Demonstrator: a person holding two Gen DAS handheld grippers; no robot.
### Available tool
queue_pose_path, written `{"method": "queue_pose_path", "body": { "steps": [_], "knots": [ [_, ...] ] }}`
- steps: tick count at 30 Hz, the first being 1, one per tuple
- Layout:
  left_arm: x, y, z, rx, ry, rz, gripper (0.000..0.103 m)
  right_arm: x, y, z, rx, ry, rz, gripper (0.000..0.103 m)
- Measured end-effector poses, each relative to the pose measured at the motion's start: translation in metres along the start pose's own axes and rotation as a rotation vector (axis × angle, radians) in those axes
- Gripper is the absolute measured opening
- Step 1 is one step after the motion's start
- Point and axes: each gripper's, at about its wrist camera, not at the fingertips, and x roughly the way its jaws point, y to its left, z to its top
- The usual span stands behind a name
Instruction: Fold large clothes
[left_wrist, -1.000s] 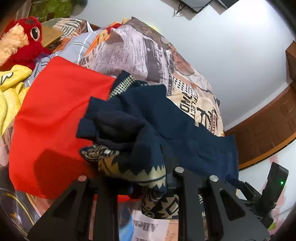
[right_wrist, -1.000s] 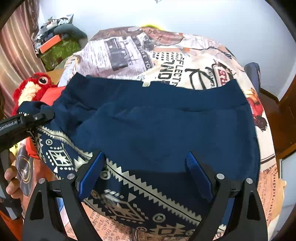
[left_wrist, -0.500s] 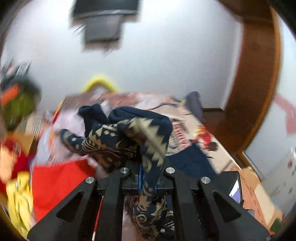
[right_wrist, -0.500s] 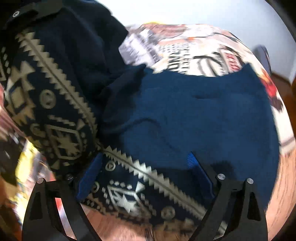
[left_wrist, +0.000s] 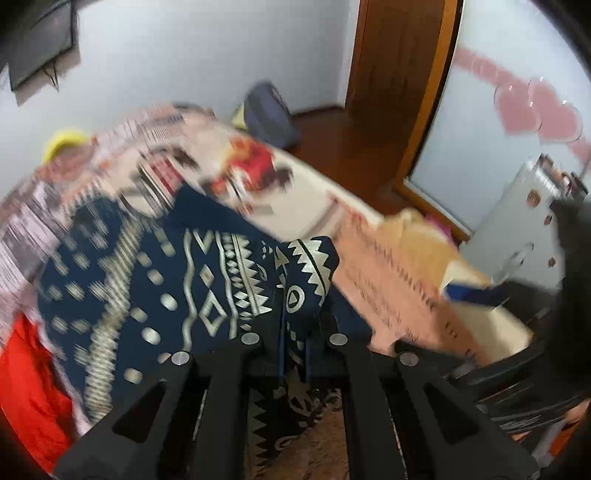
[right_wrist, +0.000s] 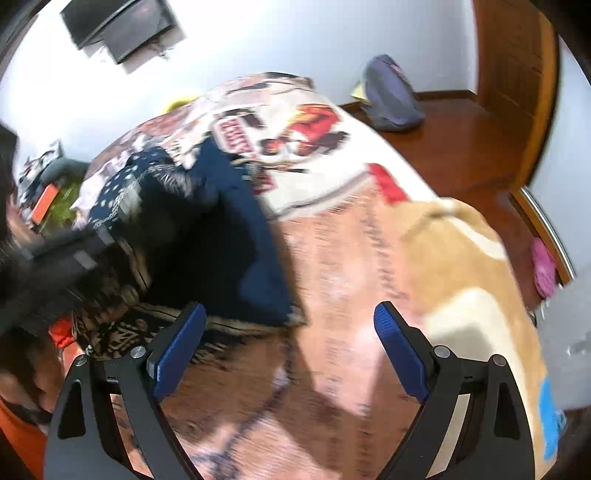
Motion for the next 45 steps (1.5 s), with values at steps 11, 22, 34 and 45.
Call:
{"method": "queue_pose_path", "body": {
  "steps": [11, 22, 34, 45],
  "knots": [
    [-0.034, 0.007, -0.048, -0.028, 0.001, -0.042, 0.069, 0.007, -0.004, 0.011, -0.049, 0.023, -0.042, 0.09],
    [-0.029, 0.062, -0.115, -0.143, 0.038, 0.254, 0.101, 0.07, 0.027, 0.007, -0.09, 0.193, 0.003, 0.09],
    [-0.044, 0.151, -0.143, -0.382, 0.039, 0.224, 0.101, 0.051, 0.089, -0.028, -0.248, 0.254, 0.142, 0.087],
    [-0.066, 0.134, -0.132, -0.315, -0.027, 0.082, 0.101, -0.016, 0.077, 0.007, -0.087, 0.087, 0.245, 0.087]
  ]
}}
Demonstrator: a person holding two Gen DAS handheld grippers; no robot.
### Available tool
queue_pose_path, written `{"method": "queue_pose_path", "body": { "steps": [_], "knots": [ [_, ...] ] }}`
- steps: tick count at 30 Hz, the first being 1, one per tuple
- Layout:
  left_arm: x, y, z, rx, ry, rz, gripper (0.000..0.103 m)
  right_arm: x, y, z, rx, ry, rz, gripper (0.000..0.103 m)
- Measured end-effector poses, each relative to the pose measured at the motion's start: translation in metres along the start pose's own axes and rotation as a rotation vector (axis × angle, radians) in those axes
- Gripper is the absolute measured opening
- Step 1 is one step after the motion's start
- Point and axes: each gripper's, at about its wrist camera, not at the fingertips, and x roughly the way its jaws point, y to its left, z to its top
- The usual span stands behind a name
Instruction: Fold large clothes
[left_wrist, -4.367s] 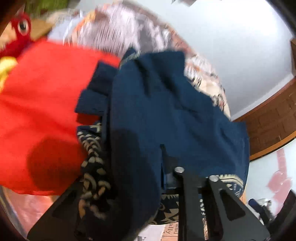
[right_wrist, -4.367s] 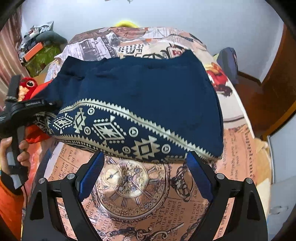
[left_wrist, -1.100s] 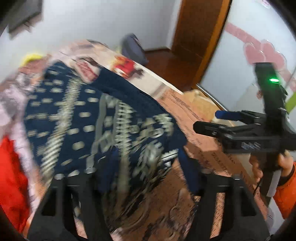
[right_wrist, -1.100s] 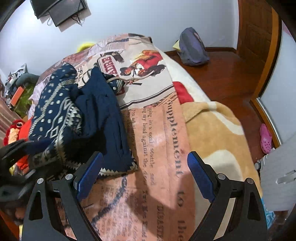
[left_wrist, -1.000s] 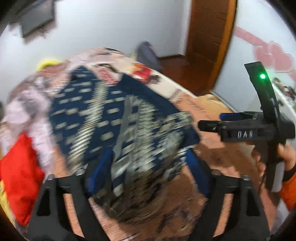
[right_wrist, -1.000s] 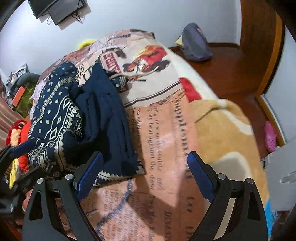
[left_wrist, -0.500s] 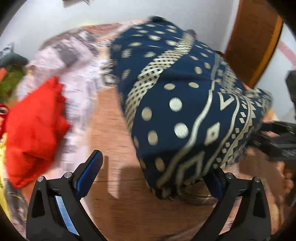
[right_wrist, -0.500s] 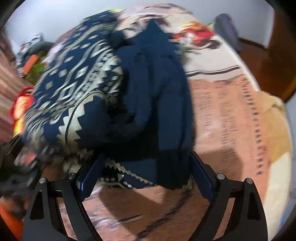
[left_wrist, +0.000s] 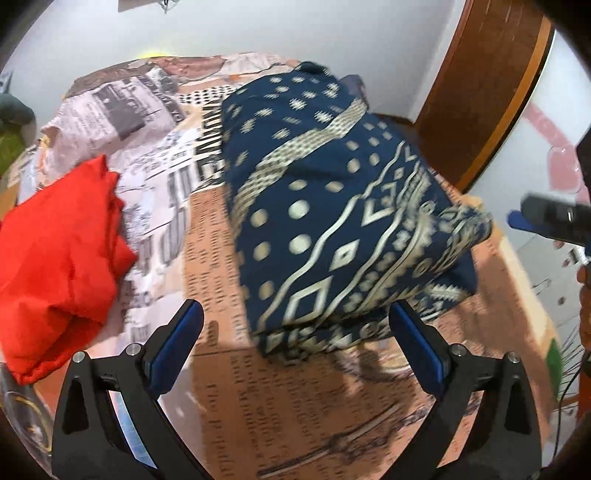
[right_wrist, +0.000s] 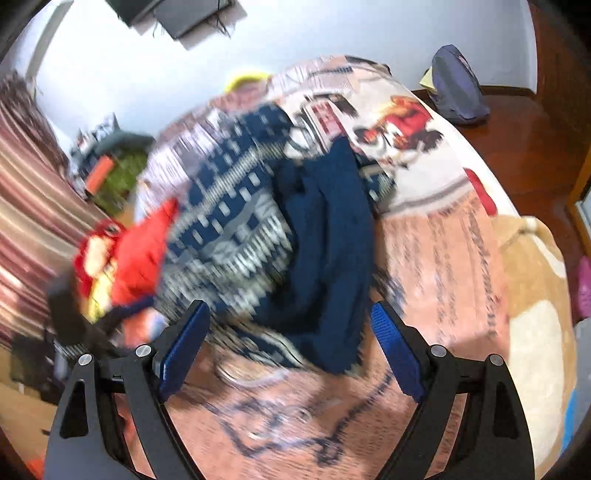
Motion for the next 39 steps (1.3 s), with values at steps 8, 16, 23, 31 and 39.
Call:
{"method": "queue_pose_path", "body": {
  "steps": [8, 16, 23, 31, 39],
  "knots": [
    [0.047, -0.003, 0.004, -0.031, 0.097, -0.006, 0.102, 0.065, 0.01, 0.036, 0.08, 0.064, 0.015, 0.083],
    [0.051, -0.005, -0.002, -0.017, 0.063, 0.015, 0.103, 0.103, 0.022, 0.027, 0.051, 0.12, -0.021, 0.058],
    [0.047, -0.003, -0.007, -0.035, 0.043, 0.019, 0.103, 0.063, 0.049, 0.034, 0.006, -0.029, 0.023, 0.01],
    [0.046, 0.001, -0.009, -0.064, 0.048, 0.056, 0.103, -0.013, 0.079, 0.04, -0.131, -0.169, 0.016, 0.009],
    [0.047, 0.001, -0.011, -0.064, 0.054, 0.078, 0.103, 0.014, -0.001, 0.013, 0.03, -0.107, -0.093, 0.009]
  ]
}}
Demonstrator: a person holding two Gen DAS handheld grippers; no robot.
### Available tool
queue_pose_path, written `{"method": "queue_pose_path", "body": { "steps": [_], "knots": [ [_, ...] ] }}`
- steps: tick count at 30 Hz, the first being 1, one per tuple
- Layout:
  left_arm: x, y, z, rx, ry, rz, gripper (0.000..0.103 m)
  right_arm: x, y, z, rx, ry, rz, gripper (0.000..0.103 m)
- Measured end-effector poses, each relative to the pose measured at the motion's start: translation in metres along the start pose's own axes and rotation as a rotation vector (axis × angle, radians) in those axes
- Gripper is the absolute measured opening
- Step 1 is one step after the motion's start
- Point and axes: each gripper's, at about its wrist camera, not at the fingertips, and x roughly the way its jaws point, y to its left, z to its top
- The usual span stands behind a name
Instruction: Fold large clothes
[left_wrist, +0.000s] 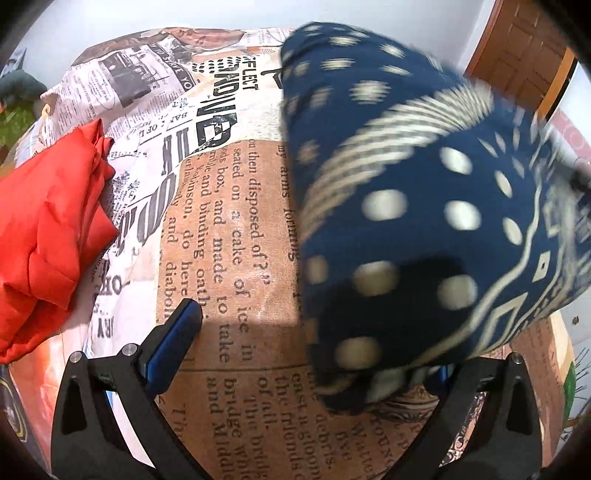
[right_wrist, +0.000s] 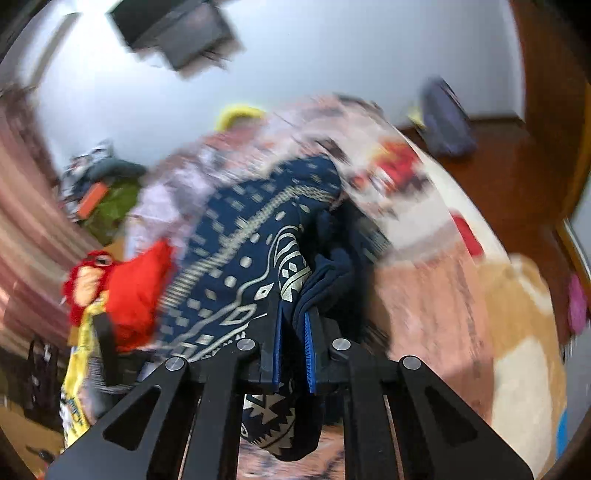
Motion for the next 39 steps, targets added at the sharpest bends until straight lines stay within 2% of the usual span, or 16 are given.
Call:
{"method": "queue_pose_path", "body": {
  "steps": [4, 5, 9, 14, 19, 23, 25, 27, 31, 33, 35, 39],
  "knots": [
    [0.0, -0.004, -0.001, 0.025, 0.017, 0.017, 0.103, 0.048, -0.03, -0.025, 0.087, 0.124, -0.027, 0.009],
    [-0.001, -0.006, -0.003, 0.037, 0.026, 0.022, 0.103, 0.052, -0.031, -0.029, 0.084, 0.132, -0.033, 0.01],
    [-0.019, -0.002, -0.013, 0.042, 0.023, 0.002, 0.103, 0.053, -0.022, -0.028, 0.037, 0.11, -0.066, 0.017],
    [-0.063, 0.009, -0.017, 0.006, -0.04, -0.042, 0.103, 0.042, -0.006, -0.027, -0.096, 0.087, -0.124, 0.021],
    [-0.098, 0.012, 0.013, -0.016, -0.134, -0.029, 0.103, 0.033, -0.01, -0.036, -0.15, 0.094, -0.154, 0.026],
    [-0.101, 0.013, 0.037, -0.012, -0.173, -0.016, 0.103, 0.023, -0.015, -0.033, -0.137, 0.098, -0.148, 0.028],
    [-0.094, 0.01, 0.048, -0.001, -0.149, -0.016, 0.103, 0.017, -0.014, -0.029, -0.141, 0.091, -0.152, 0.033],
    [-0.085, 0.008, 0.057, 0.004, -0.126, -0.037, 0.103, 0.012, -0.012, -0.023, -0.146, 0.068, -0.158, 0.049],
    [-0.06, -0.003, 0.072, 0.034, -0.074, -0.076, 0.103, 0.011, -0.009, -0.007, -0.15, 0.009, -0.134, 0.063],
    [-0.049, -0.008, 0.077, 0.056, -0.052, -0.093, 0.103, 0.021, -0.013, 0.001, -0.123, 0.007, -0.106, 0.075],
    [-0.033, -0.012, 0.082, 0.061, -0.016, -0.133, 0.103, 0.034, -0.017, 0.007, -0.093, 0.02, -0.078, 0.075],
    [-0.001, -0.004, 0.092, -0.024, 0.069, -0.289, 0.103, 0.075, -0.034, 0.017, -0.008, 0.117, -0.004, 0.076]
  ]
}}
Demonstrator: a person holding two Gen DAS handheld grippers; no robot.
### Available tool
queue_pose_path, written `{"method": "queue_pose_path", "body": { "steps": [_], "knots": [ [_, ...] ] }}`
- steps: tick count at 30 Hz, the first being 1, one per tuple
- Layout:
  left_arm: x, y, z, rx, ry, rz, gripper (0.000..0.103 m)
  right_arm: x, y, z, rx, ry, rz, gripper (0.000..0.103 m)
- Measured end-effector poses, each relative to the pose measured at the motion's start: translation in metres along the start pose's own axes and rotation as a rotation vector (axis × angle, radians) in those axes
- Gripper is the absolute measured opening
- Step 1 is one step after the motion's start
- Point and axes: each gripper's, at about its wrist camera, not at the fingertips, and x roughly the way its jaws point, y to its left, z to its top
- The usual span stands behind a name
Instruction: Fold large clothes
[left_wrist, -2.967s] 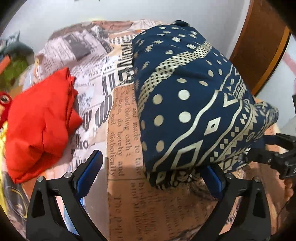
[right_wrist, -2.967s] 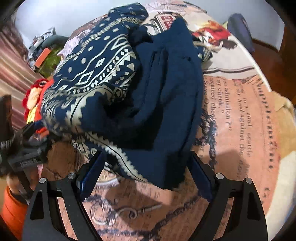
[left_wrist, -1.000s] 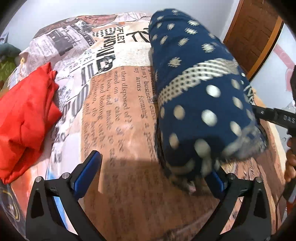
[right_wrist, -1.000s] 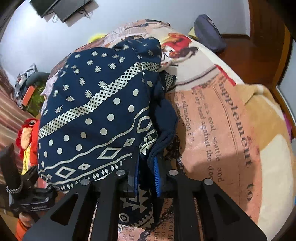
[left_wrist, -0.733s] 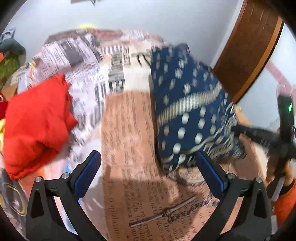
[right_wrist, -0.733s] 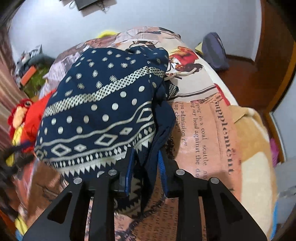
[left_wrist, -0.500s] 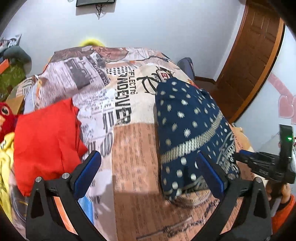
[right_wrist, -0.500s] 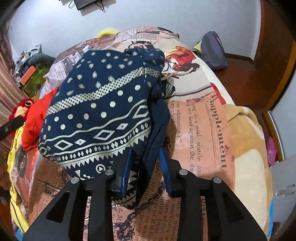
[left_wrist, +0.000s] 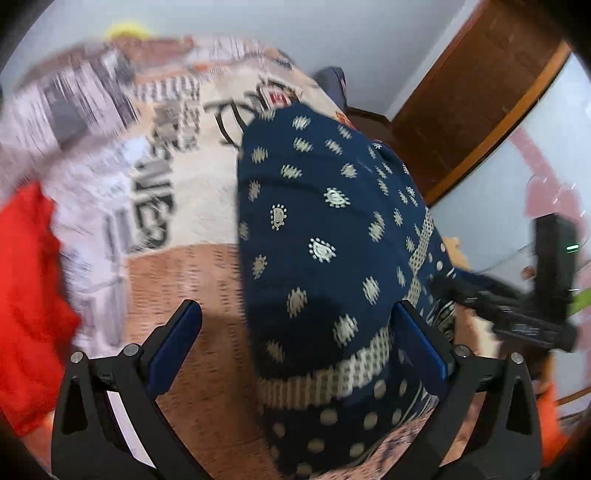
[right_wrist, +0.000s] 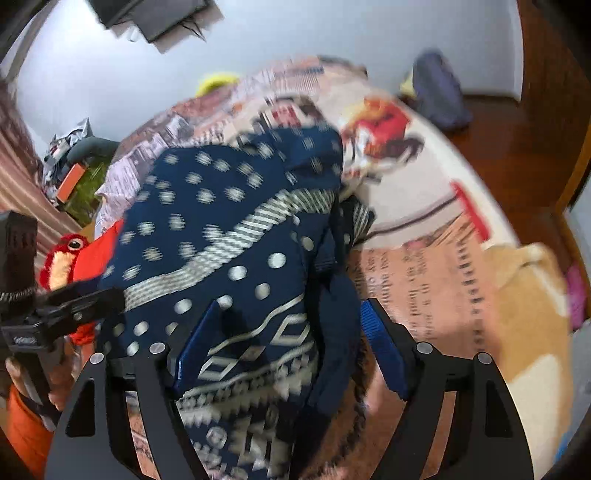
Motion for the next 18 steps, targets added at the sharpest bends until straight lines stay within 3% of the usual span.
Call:
{"method": "queue_pose_path", "body": {
  "steps": [6, 8, 13, 18],
  "knots": [
    [0.036, 0.025, 0.014, -0.127, 0.09, -0.172, 0.103, 0.041, -0.037, 0.012, 0.177, 0.104, 0.252, 0.082],
    [0.047, 0.031, 0.017, -0.163, 0.12, -0.22, 0.103, 0.051, -0.04, 0.014, 0.183, 0.12, 0.293, 0.085],
    [0.052, 0.027, 0.025, -0.142, 0.121, -0.224, 0.103, 0.064, -0.035, 0.018, 0.164, 0.122, 0.386, 0.09],
    [0.055, 0.02, 0.026, -0.147, 0.127, -0.224, 0.103, 0.075, -0.027, 0.018, 0.22, 0.16, 0.469, 0.079]
  ]
}}
